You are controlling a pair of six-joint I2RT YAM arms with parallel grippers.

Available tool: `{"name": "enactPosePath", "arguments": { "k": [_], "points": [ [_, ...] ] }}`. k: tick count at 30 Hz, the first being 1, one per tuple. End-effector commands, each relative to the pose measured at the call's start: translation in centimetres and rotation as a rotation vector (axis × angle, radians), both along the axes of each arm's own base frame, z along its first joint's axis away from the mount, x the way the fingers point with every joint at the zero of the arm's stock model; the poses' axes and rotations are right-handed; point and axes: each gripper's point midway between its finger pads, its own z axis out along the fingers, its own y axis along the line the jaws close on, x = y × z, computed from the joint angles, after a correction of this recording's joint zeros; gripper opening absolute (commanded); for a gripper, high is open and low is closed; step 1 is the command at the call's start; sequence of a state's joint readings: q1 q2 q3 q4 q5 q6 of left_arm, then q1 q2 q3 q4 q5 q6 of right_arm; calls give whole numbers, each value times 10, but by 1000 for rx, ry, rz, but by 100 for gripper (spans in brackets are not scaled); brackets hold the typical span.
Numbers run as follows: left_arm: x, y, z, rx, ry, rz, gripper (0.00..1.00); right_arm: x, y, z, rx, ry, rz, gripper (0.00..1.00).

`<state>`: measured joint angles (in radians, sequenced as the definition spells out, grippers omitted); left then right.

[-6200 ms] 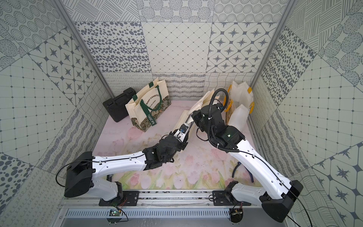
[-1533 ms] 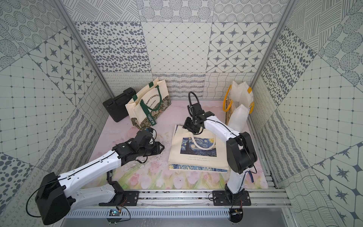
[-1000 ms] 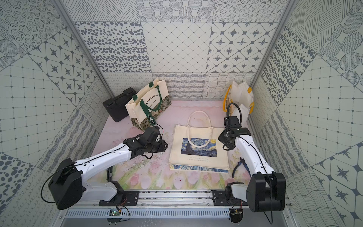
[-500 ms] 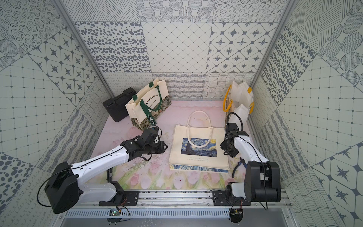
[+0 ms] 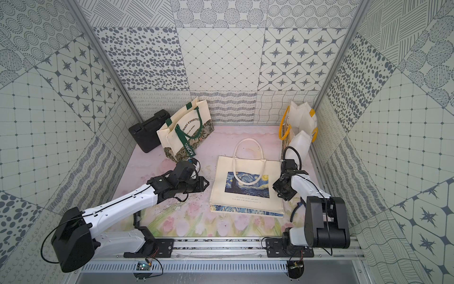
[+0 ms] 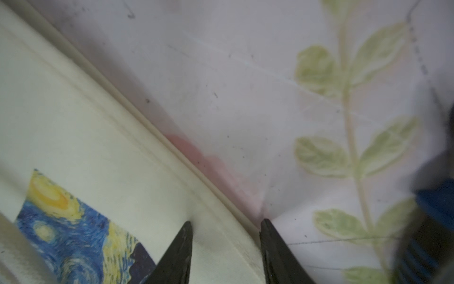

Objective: Put away the canvas bag
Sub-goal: Adjust the canvas bag at the center of the board.

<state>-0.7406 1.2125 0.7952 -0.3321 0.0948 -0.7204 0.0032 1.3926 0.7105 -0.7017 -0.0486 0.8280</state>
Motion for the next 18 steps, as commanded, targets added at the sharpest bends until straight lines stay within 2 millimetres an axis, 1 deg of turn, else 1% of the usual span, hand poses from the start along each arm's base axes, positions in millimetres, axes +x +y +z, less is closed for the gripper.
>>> {"name": "enactPosePath", "arguments": {
  "k": [1, 5, 8, 11, 13, 15, 17, 18],
  "points": [
    [-3, 3, 4, -12, -12, 8, 36, 6, 22, 6, 65, -46, 38, 45],
    [-4, 7, 2, -6, -25, 19, 37, 0, 44, 13, 60, -62, 94, 45],
    [-5, 8, 1, -3, -20, 16, 37, -6, 63, 15, 72, -64, 123, 45],
    [-7, 8, 0, -10, -21, 13, 37, -11, 78, 17, 84, -65, 146, 45],
    [-7, 8, -2, -12, -22, 13, 37, -13, 80, 19, 81, -65, 152, 45],
    [-8, 9, -2, -11, -22, 10, 37, -15, 77, 24, 65, -70, 147, 45],
    [-8, 9, -3, -8, -22, 7, 37, -14, 69, 37, 25, -98, 143, 45],
    [-9, 9, -3, -8, -22, 6, 37, -11, 65, 47, 6, -127, 141, 45]
  ]
}}
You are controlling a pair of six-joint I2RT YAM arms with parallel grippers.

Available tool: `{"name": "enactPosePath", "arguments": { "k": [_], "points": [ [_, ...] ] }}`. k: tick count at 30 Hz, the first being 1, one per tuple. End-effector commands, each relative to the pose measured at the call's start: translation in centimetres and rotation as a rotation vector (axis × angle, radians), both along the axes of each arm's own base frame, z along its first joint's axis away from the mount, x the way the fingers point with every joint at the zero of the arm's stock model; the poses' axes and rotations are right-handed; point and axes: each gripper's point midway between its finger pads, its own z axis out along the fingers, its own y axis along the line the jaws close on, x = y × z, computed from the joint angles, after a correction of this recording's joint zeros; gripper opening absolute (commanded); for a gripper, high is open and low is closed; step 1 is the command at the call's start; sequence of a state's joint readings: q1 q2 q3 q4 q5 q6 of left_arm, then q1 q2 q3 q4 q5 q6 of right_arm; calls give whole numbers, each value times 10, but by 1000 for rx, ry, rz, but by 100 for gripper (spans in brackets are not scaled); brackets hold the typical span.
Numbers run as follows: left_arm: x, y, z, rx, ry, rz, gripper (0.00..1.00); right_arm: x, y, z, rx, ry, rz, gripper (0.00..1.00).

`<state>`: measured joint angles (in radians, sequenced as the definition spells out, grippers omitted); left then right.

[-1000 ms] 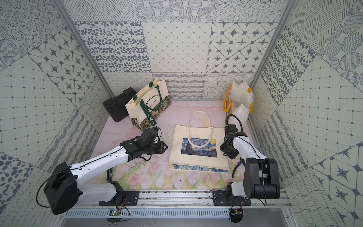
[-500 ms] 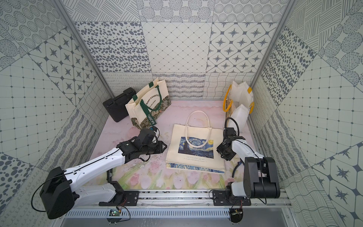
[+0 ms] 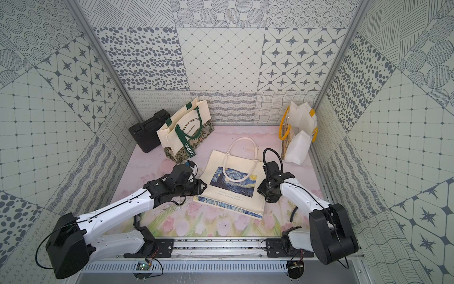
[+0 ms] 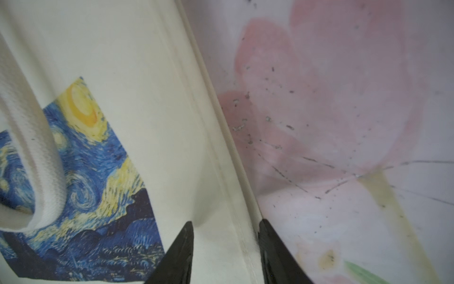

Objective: Put away the canvas bag
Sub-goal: Adjust the canvas bag at the center of the board.

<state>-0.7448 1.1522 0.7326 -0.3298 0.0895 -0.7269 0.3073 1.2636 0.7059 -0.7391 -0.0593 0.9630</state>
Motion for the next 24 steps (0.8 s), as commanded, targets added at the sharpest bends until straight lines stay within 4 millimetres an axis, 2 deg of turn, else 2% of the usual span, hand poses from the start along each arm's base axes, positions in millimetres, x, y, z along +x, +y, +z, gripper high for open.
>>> {"name": "enactPosePath", "arguments": {
  "k": [1, 4, 7, 13, 16, 18, 20, 23, 24],
  "points": [
    [3, -1, 3, -7, -23, 4, 38, 8, -13, 32, -56, -90, -40, 46],
    [4, -1, 0, -4, -23, 8, 38, 16, -21, 63, -93, -184, -38, 46],
    [7, -3, 0, -1, -12, 9, 38, 26, -18, 78, -74, -263, -25, 47],
    [6, -3, 8, -58, -31, 48, 37, 54, 36, 79, 178, -362, 105, 44],
    [4, 1, 7, -57, -38, 58, 37, 64, 55, 81, 276, -402, 139, 40],
    [2, 4, 6, -38, -36, 51, 37, 68, 61, 80, 309, -423, 146, 37],
    [1, 5, 4, -22, -32, 45, 37, 71, 64, 77, 324, -437, 152, 27],
    [-1, 7, 2, -19, -26, 44, 37, 73, 69, 70, 348, -432, 168, 4],
    [-2, 7, 1, -21, -25, 43, 38, 73, 72, 68, 358, -426, 172, 0]
  ]
}}
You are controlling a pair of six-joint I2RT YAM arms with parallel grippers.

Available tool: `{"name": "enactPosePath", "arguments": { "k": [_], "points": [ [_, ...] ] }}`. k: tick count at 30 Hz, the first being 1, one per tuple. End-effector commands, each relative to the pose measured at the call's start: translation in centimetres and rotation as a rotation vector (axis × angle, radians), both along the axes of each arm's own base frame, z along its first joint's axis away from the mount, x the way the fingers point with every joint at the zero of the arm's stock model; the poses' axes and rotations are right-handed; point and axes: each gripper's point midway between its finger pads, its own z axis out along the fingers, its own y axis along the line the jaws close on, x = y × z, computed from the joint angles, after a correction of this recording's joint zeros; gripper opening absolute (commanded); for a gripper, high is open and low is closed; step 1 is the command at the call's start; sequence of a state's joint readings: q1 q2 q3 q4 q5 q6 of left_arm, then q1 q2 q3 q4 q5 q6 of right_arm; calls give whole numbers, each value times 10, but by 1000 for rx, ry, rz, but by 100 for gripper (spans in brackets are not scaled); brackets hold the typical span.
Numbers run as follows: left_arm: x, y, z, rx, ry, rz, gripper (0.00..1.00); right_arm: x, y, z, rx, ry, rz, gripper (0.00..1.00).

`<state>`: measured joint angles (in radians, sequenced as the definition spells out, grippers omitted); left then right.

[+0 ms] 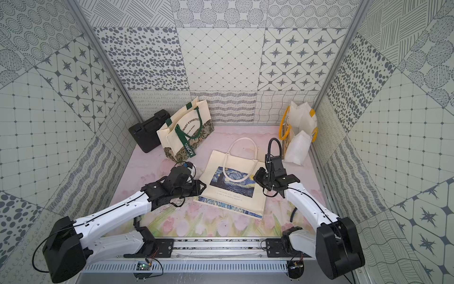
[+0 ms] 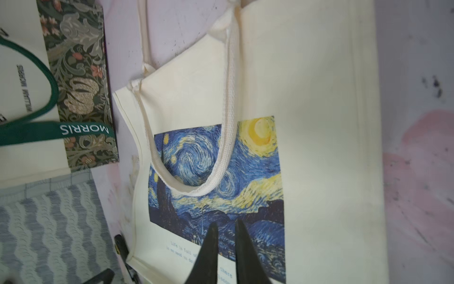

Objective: Put away the canvas bag
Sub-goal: Adjust the canvas bag at the center of the board.

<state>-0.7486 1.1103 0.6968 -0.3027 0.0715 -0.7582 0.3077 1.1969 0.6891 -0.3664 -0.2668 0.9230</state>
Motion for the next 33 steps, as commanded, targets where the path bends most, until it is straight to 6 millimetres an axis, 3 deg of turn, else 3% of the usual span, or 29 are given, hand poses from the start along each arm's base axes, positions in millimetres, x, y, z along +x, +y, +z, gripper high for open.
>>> {"name": "enactPosePath", "arguments": {
  "k": [1, 22, 28, 33],
  "points": [
    [-1, 4, -2, 5, -7, 15, 38, 12, 18, 6, 75, -62, 48, 0],
    [-8, 3, -5, -27, 3, 3, 38, 17, 22, -46, 36, 17, 31, 0],
    [-7, 4, -6, -26, -8, 8, 38, 28, 32, -70, 141, -105, 23, 0],
    [-7, 3, -9, -22, 2, 6, 38, 42, 46, -70, 227, -196, 49, 0]
  ]
}}
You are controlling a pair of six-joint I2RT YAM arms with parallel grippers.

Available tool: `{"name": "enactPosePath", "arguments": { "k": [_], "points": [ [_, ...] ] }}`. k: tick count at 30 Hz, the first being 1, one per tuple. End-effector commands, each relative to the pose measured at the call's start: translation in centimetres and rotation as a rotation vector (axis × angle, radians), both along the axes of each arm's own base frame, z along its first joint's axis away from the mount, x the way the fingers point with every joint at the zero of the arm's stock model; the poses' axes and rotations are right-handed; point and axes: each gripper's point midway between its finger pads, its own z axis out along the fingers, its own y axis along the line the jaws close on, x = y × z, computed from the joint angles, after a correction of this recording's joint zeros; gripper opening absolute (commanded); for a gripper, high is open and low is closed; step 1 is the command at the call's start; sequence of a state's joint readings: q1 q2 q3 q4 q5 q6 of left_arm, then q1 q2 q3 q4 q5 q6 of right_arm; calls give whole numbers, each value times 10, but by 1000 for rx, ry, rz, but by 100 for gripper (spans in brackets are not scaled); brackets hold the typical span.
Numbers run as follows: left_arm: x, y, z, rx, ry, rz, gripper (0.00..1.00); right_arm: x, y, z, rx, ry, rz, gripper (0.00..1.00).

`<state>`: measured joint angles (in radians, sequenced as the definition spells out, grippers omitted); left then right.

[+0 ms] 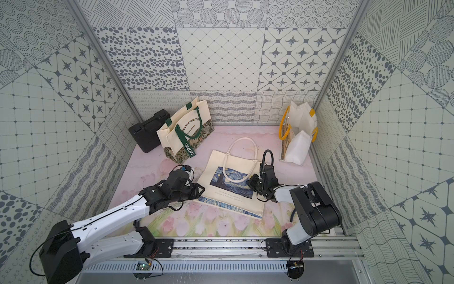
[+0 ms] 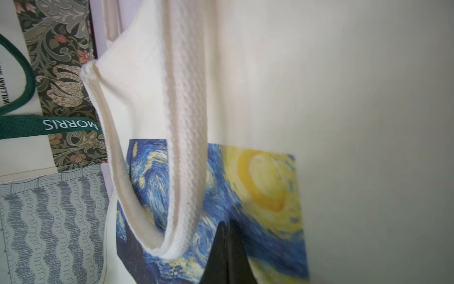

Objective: Put away the canvas bag
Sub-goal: Adjust the canvas bag at the center of the board.

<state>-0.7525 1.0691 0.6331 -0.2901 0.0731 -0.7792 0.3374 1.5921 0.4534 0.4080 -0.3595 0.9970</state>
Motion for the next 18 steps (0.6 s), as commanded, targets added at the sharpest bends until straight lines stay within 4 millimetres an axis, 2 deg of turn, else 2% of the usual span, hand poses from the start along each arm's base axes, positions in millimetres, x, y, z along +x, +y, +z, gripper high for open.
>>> {"name": "enactPosePath", "arguments": {
  "k": [1, 6, 11, 14, 18],
  "points": [
    [3, -5, 3, -19, -15, -5, 38, 18, 14, 15, 94, -122, 4, 0],
    [2, -3, 1, -18, -14, -2, 38, 26, 23, 17, 129, -133, 11, 0],
    [2, -2, -1, -13, -16, -1, 38, 42, 35, 40, 194, -196, 13, 0],
    [3, -2, -1, -9, -16, -2, 38, 66, 37, 74, 239, -241, 0, 0],
    [3, -4, 2, -12, -18, -6, 38, 113, 19, 150, 233, -341, -35, 0]
  ]
}}
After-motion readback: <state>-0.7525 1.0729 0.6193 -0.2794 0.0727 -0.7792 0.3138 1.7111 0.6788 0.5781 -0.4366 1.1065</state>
